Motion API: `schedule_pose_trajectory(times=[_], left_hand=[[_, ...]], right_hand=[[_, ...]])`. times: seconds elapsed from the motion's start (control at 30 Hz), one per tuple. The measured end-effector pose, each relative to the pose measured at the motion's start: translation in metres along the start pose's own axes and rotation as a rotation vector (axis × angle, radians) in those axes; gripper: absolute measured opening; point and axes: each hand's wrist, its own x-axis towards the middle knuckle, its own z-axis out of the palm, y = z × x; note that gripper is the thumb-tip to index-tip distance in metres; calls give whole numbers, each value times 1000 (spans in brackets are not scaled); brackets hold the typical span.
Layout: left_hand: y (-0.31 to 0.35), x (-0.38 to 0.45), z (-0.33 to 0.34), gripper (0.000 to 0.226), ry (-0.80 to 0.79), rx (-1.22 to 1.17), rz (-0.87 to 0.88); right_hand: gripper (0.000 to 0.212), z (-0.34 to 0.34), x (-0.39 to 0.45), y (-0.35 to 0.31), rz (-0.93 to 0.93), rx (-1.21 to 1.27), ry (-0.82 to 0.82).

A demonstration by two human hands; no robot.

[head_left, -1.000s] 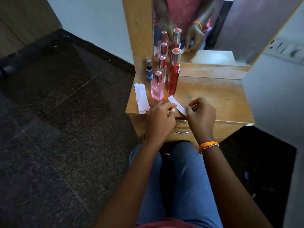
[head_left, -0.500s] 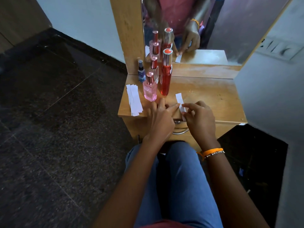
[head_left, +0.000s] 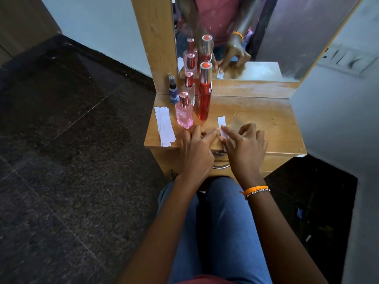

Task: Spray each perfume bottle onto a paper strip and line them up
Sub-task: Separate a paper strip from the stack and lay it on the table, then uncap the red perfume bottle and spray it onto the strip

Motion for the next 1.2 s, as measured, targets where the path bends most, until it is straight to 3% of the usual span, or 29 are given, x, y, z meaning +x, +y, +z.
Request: schedule_pose_trajectory(times=[0.27,0.4,0.5,0.63,0.77,1.03,1.2], left_hand=[[1,0,-1,54,60,-59,-34],[2,1,-6,45,104,-178,-53],[3,0,-9,34,145,-303,-80],[5,0,-12,29,183,-451,-123],[2,0,-15,28,226,-520,-112],[-3,1,-16,28,221,-578,-94],[8,0,-23,29,255,-615,-30]], right_hand=[[32,9,3,-8,46,-31,9],[30,0,12,-9,115,320,98],[41,-6,28,-12,62,528,51],[63,1,48,-27,-78,525,-135],[76,13,63,-42,-76,561,-86],[25,19,64,-51,9,544,75],[26,-11,43,-35,11,764,125]])
